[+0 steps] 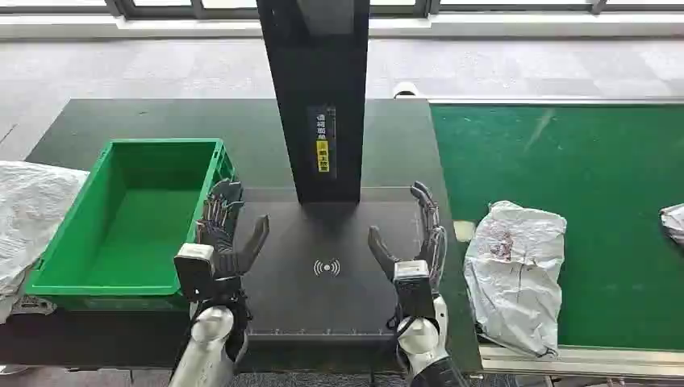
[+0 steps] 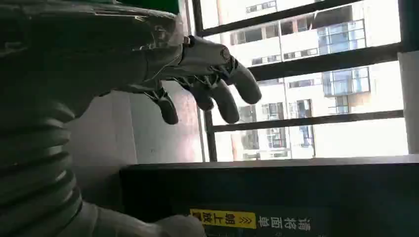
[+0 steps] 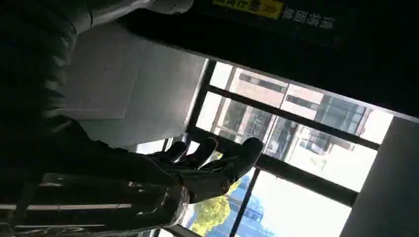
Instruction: Moved the parcel from conveyor to table for the left to box.
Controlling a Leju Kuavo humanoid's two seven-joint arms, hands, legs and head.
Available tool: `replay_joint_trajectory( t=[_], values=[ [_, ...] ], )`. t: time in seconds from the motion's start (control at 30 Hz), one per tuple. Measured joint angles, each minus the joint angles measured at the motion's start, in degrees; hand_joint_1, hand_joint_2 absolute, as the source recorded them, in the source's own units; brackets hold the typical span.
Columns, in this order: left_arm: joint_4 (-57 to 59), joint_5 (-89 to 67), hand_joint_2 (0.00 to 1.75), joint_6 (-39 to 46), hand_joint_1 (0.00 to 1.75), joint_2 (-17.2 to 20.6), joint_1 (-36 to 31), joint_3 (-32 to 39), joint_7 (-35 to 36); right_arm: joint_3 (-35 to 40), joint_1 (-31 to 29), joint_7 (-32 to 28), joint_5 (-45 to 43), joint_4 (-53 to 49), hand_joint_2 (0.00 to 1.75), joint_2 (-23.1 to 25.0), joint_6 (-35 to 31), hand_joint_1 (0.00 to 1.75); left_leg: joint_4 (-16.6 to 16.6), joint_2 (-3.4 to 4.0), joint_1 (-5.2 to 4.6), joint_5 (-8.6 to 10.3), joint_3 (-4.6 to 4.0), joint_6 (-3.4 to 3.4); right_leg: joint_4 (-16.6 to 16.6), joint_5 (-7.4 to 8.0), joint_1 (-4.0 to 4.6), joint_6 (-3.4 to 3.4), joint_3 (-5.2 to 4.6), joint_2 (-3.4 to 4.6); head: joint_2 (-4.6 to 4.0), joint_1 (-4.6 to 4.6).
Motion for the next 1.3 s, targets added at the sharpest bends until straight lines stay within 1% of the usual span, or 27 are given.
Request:
replay_joint_trajectory(
  t=[0.03,0.1,0.2,0.27,0.37,0.5,0.7,0.93,1.17,1.3],
  values=[
    [0.0,0.0,1.75,-0.04,0.0,0.0,0.01,0.11,-0.02,-2.51,0.14,0.32,5.45,0.46,1.75,0.02,-0.24,0.0,0.0,-0.03,0.0,0.0,0.0,0.0,0.0,0.0,0.0,0.0,0.02,-0.03,0.0,0.0],
    [-0.04,-0.02,1.75,-0.09,0.0,0.0,0.12,0.48,0.0,-7.46,0.39,3.0,17.15,0.81,1.75,0.26,-0.37,0.0,0.0,-0.04,0.0,0.0,-0.01,0.01,0.0,0.0,-0.02,0.0,0.03,-0.06,0.0,0.02],
    [-0.66,-0.09,1.75,-0.04,0.0,0.0,0.39,1.14,0.0,-17.89,0.61,8.22,36.18,0.87,1.75,1.44,-0.41,0.0,0.0,-0.04,-0.01,0.0,-0.01,0.01,-0.01,0.01,-0.03,0.01,0.05,-0.04,0.0,0.0],
    [-1.49,-0.02,1.75,0.26,0.0,0.0,0.66,1.71,-0.02,-24.14,0.92,11.33,43.6,0.81,1.75,1.92,-0.41,0.0,0.0,-0.08,-0.01,0.0,-0.01,0.01,-0.01,0.01,-0.04,0.01,0.08,-0.1,-0.02,0.0],
    [-3.0,0.59,1.75,0.66,0.0,0.0,1.36,2.82,-0.02,-32.44,1.1,14.08,49.89,-0.02,1.75,2.08,-0.46,0.0,0.0,-0.11,-0.01,-0.01,-0.02,0.02,-0.01,0.01,-0.05,0.01,0.08,-0.13,0.0,0.0],
    [-4.13,0.66,1.75,0.77,0.0,0.0,1.78,3.67,0.0,-38.82,1.12,14.6,51.57,-0.55,1.75,2.34,-0.46,0.0,0.0,-0.1,-0.02,-0.03,-0.02,0.05,-0.01,0.0,-0.03,0.01,0.08,-0.12,0.0,0.0],
    [-4.77,0.66,1.75,1.07,0.0,0.0,2.0,4.09,0.0,-41.87,1.13,15.13,52.01,-0.81,1.75,2.47,-0.46,0.0,0.0,-0.09,-0.01,-0.02,-0.01,0.04,-0.01,0.0,-0.01,0.01,0.08,-0.11,0.0,0.02],
    [-6.71,1.75,1.75,3.58,0.0,0.0,3.62,4.31,-0.02,-45.5,1.02,24.01,57.25,-1.6,1.75,2.47,-0.46,0.0,0.0,-0.08,-0.01,-0.03,-0.02,0.05,-0.01,0.0,-0.04,0.02,0.08,-0.1,0.0,0.0],
    [-8.77,1.84,1.75,4.81,0.0,0.11,4.95,4.39,-0.02,-45.98,0.21,31.83,58.91,0.28,1.75,2.21,-0.44,0.0,0.0,-0.08,-0.01,-0.03,-0.01,0.05,-0.01,0.0,-0.03,0.02,0.08,-0.11,0.0,0.0],
    [-9.44,1.68,1.75,5.33,0.0,0.11,5.33,4.44,0.0,-45.78,-0.97,39.06,61.9,3.88,1.75,1.29,-0.44,0.0,0.0,-0.08,-0.01,-0.03,-0.01,0.05,-0.01,0.0,-0.02,0.02,0.09,-0.11,-0.02,0.0]
  ],
)
